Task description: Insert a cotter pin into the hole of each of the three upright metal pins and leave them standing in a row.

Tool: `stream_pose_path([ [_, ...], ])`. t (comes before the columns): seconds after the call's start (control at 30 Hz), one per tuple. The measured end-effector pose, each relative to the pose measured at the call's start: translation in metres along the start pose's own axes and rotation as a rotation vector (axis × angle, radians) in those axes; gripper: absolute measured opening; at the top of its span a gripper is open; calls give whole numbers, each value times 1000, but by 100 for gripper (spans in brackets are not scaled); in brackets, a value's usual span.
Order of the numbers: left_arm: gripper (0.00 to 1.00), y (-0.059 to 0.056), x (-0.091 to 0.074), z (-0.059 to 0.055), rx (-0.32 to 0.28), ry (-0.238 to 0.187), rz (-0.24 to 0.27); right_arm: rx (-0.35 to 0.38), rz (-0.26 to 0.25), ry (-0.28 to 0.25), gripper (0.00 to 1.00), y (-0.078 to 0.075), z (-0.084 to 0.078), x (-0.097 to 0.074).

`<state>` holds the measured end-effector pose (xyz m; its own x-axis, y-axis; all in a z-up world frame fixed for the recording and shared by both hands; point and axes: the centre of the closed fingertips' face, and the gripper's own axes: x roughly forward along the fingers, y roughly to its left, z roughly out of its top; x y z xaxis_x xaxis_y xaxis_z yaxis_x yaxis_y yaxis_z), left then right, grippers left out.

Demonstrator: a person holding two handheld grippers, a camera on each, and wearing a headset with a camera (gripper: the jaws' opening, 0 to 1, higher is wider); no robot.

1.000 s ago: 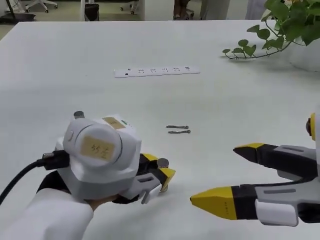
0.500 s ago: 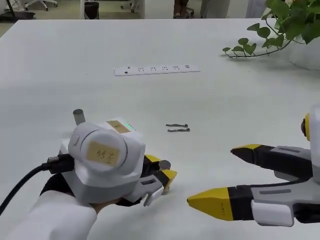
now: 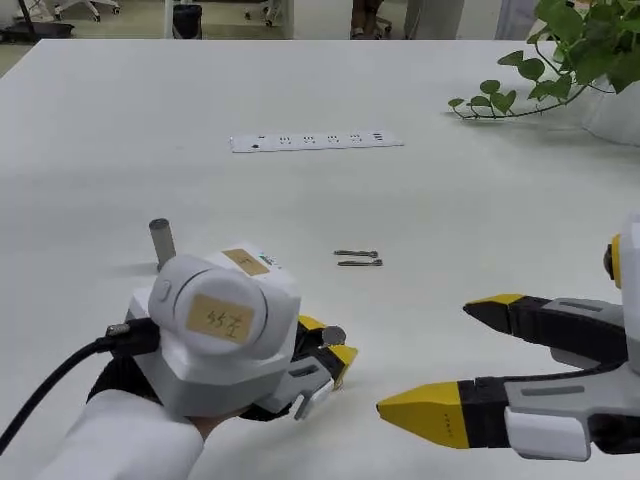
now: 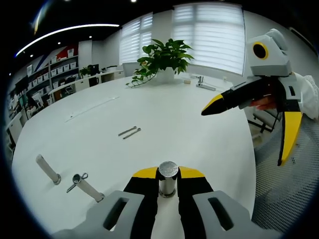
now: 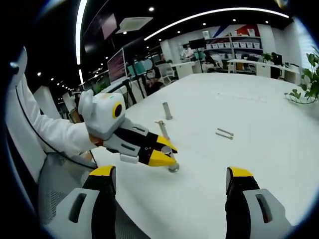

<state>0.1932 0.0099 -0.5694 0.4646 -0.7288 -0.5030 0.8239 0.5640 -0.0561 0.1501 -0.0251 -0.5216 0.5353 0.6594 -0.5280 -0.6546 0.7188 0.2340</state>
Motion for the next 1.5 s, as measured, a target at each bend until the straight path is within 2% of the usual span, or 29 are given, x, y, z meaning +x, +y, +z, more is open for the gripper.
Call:
stream_pose_path([
  [0.2, 11, 1, 0, -1, -32, 13, 2, -12, 2, 1, 89, 1, 2, 0],
  [0.3, 10, 0, 0, -2, 5, 32, -7, -12, 3, 1, 89, 1, 1, 0],
  [0.4, 10, 0, -4, -2, 11, 35, -15, -11, -10, 1, 90, -1, 1, -1],
  [0.5, 10, 0, -12, 5, 28, 8, -31, -4, -17, 1, 90, -3, 0, -2],
  [0.53, 10, -1, -16, 11, 43, -22, -42, -3, -16, 1, 90, -3, 0, -2],
  [0.63, 13, -2, -26, 19, 58, -56, -76, -7, -13, 4, 90, -3, -1, -2],
  [0.7, 18, -2, -32, 20, 54, -61, -85, -8, -11, 7, 90, -2, -1, -1],
  [0.77, 29, -2, -38, 22, 75, -78, -96, -10, -7, 8, 90, -1, -1, -1],
  [0.8, 34, -4, -41, 23, 114, -93, -112, -11, -6, 7, 89, -1, -1, 0],
  [0.83, 41, -5, -43, 22, 115, -96, -120, -12, -4, 5, 89, 0, -1, 0],
  [0.93, 49, -9, -47, 14, 88, -91, -159, -20, 4, 4, 88, 1, -1, 2],
  [1.03, 54, -9, -51, 6, 75, -73, -161, -23, 5, 10, 88, 1, -2, 2],
  [1.07, 56, -10, -54, 1, 12, -63, -162, -24, 3, 9, 88, 0, -1, 2],
  [1.27, 73, -17, -68, 1, 25, -84, -195, -26, 0, 11, 88, -2, -1, 2],
  [1.33, 87, -10, -71, 6, 17, -117, -147, -25, 0, 12, 88, -2, 0, 2],
  [1.4, 97, -11, -75, 4, 20, -106, -152, -26, -2, 13, 88, -3, 0, 1],
  [1.5, 99, -12, -82, -2, 28, -86, -161, -26, -4, 14, 88, -3, -1, 1],
])
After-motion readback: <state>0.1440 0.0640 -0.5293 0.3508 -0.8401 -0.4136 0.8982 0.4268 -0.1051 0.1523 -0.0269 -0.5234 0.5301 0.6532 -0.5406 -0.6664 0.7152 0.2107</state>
